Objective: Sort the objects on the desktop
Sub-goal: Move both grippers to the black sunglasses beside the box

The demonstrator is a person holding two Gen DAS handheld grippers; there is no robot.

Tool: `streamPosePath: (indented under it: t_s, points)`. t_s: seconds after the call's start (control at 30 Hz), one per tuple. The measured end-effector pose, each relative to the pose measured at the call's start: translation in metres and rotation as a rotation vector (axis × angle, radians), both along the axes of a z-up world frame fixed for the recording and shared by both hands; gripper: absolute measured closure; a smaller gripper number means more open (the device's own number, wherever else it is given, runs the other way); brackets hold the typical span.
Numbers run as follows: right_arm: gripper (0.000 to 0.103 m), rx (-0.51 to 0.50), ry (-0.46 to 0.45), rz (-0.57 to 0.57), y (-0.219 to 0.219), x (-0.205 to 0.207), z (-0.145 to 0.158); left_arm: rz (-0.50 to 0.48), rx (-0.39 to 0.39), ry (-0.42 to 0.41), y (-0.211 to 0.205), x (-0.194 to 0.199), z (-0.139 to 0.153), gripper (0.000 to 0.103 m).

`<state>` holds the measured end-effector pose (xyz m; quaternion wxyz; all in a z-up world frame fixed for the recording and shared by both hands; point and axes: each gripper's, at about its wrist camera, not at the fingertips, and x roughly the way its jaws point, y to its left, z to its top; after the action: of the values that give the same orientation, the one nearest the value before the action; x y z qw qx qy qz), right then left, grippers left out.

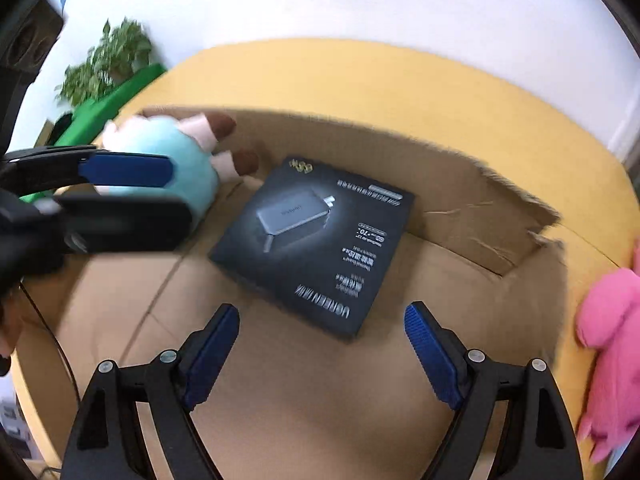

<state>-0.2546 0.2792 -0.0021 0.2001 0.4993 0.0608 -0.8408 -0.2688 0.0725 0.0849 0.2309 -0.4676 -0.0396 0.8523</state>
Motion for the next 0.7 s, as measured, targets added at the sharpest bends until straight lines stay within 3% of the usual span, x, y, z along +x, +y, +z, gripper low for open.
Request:
streamPosePath:
  t_s: [0.17,0.23,0.33,0.5,0.7]
  points:
    - [0.017,0.041,0.169,-0.017,-0.006,0.066,0.053,0.028,-0.016,0.189,-0.035,0.075,0.062,0.035]
    - [0.006,0.042,0.245,-0.013,-0.004,0.101,0.076,0.054,-0.004,0.260,-0.053,0.109,0.085,0.032]
    - [0.000,0.010,0.374,-0.017,-0.012,0.158,0.108,0.106,-0.007,0.349,-0.079,0.161,0.104,0.024]
    - [0.000,-0.033,0.423,-0.057,-0.029,0.209,0.117,0.164,-0.061,0.441,-0.090,0.226,0.098,0.024]
    - [0.000,-0.038,0.439,-0.050,-0.042,0.262,0.112,0.213,-0.030,0.421,-0.096,0.275,0.062,0.024]
